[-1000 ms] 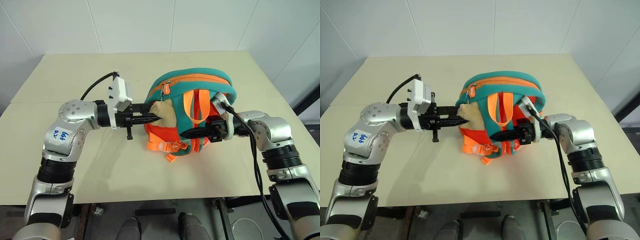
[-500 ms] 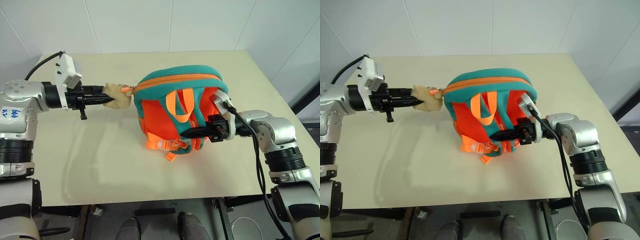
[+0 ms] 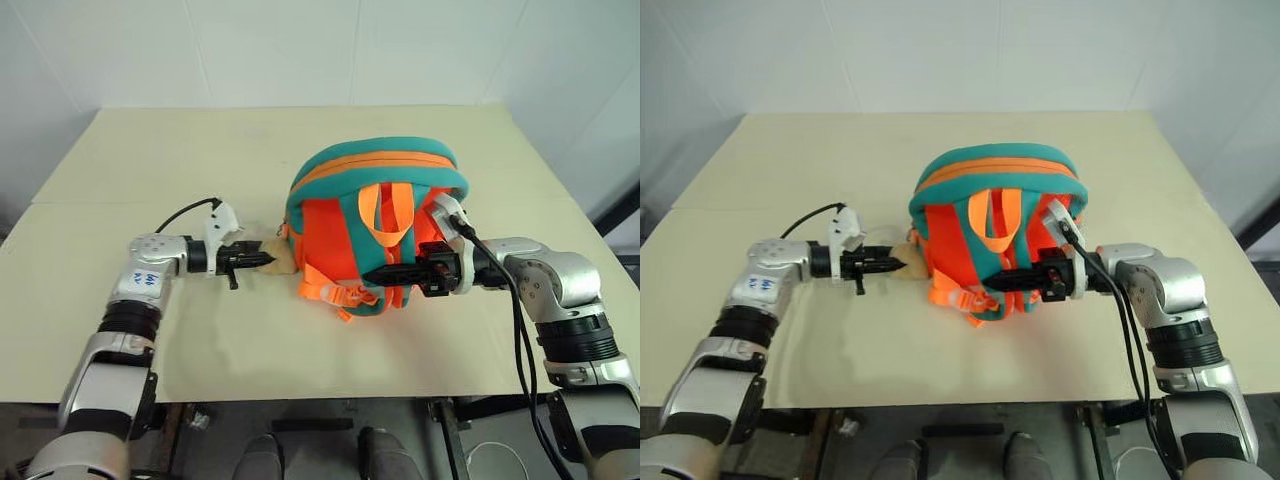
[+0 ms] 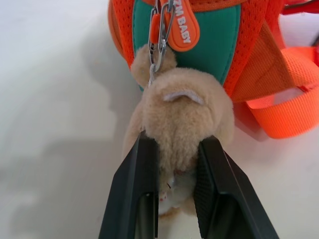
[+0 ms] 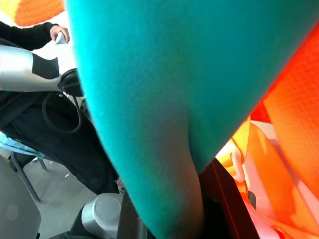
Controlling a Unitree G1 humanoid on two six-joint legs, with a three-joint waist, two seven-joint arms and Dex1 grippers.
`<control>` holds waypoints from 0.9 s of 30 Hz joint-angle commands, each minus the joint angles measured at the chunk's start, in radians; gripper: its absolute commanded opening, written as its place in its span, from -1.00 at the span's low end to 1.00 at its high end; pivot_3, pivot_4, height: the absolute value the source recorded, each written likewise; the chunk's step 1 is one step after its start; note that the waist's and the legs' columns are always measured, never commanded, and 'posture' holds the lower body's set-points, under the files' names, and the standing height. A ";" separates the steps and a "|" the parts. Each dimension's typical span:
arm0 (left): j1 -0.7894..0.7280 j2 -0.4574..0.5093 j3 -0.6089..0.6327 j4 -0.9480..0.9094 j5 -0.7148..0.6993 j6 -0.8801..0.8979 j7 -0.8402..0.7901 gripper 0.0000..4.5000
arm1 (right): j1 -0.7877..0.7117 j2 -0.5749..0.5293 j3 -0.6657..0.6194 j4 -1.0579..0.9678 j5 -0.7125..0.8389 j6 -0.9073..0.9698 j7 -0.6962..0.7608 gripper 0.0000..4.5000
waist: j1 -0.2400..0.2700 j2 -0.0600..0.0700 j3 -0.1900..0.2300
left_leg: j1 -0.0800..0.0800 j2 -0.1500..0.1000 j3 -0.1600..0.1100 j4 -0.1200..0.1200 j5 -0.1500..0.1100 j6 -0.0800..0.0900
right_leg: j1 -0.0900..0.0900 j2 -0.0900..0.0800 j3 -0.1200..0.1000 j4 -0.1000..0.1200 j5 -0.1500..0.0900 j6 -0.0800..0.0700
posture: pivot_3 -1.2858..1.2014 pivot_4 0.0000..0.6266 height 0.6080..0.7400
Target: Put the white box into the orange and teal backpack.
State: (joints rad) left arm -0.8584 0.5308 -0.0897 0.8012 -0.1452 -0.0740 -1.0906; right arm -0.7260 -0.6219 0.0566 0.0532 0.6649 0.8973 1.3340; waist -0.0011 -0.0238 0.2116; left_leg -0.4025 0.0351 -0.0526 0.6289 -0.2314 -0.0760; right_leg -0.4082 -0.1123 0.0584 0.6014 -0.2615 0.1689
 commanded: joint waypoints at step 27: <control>0.615 0.311 0.393 -1.038 -0.360 0.563 0.032 1.00 | 0.317 -0.241 -0.247 0.036 -0.172 -0.493 -0.108 0.99 | -0.032 -0.001 0.001 | 0.000 0.001 0.004 -0.013 0.002 0.003 | -0.004 -0.001 0.001 -0.012 -0.005 -0.018 | 0.03 -0.52 1.00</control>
State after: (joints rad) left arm -0.2614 0.8310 0.2690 -0.2022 -0.4815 0.4924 -1.0613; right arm -0.4064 -0.8520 -0.1729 0.0639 0.5248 0.4721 1.2312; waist -0.0332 -0.0248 0.2123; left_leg -0.4023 0.0363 -0.0480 0.6160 -0.2298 -0.0732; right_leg -0.4117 -0.1133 0.0593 0.5890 -0.2662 0.1512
